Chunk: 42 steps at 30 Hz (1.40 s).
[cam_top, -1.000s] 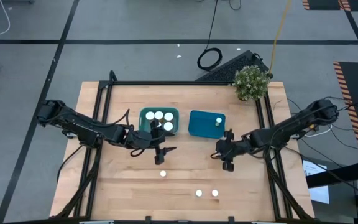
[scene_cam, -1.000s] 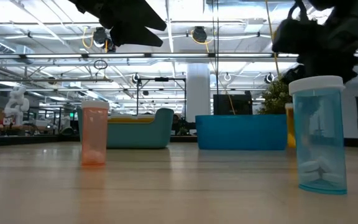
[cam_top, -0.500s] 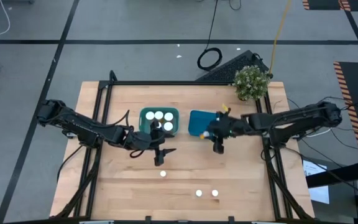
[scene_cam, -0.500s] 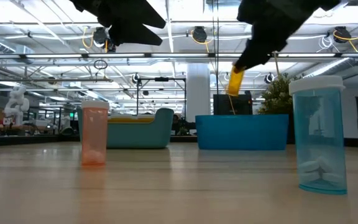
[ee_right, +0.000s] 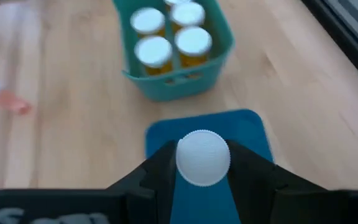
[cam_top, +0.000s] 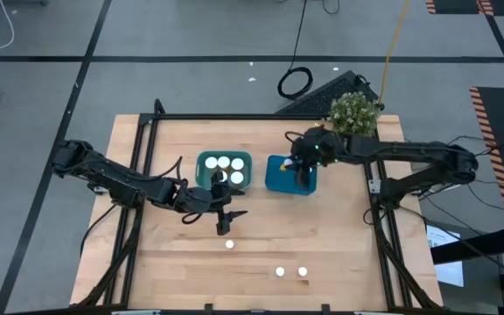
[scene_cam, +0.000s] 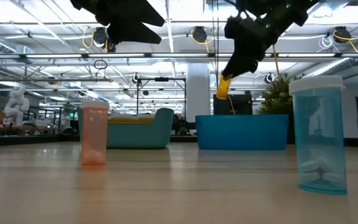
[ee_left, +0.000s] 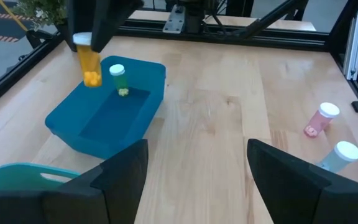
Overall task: Pick and place medicine bottles into bin by pill shape (circle, oval)
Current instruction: Put the small orange tablet bottle into the blue bin
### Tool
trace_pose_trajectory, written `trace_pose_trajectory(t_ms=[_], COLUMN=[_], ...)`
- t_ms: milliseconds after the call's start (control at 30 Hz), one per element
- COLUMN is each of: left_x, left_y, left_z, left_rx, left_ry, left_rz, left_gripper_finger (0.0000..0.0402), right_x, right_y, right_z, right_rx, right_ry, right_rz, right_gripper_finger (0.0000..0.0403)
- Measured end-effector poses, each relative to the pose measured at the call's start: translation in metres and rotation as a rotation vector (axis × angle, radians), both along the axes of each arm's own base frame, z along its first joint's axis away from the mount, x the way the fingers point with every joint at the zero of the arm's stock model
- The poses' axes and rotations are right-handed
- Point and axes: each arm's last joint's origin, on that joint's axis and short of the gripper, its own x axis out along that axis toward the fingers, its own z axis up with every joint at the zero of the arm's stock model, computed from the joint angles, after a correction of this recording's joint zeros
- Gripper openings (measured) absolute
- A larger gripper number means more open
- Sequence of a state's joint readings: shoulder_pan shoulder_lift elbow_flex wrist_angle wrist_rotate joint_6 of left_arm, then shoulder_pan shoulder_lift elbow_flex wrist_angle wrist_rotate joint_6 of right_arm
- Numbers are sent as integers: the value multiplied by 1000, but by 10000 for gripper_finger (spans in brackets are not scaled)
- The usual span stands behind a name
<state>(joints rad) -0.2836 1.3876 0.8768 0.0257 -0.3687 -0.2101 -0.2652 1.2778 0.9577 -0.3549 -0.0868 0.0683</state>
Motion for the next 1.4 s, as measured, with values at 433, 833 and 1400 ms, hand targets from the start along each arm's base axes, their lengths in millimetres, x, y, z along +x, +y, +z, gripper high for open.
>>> trace_pose_trajectory(t_ms=[433,833,1400], left_x=[-1,-1,0], left_y=[-2,-4,-3], left_z=[0,0,2], left_rx=[-2,4,16], left_ry=[0,-1,-16], left_rz=[-7,-15,-19], left_gripper_finger=[273,273,273], right_x=[5,13,30], right_y=[-28,-35,-40], right_z=[-36,-65,-65], right_rx=[30,71,88], right_ry=[176,278,117], right_rz=[-35,-52,-53], right_gripper_finger=[121,121,121])
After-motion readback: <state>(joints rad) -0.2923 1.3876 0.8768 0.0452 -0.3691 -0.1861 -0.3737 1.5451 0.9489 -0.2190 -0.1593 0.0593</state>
